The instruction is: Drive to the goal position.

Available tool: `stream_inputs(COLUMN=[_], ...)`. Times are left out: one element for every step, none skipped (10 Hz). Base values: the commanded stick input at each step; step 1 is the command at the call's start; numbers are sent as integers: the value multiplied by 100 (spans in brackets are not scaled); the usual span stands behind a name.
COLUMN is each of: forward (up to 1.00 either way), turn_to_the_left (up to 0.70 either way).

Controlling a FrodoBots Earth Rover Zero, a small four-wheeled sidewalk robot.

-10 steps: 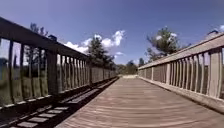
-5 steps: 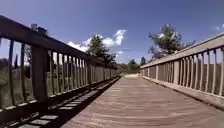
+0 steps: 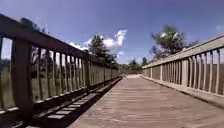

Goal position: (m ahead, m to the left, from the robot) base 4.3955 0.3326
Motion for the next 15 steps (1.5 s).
stream_inputs(forward=[70,70,70,70,70,70,70,70,70,70,70,69,69,70,69], turn_to_the_left=[0,0,0,0,0,0,0,0,0,0,0,0,0,0,0])
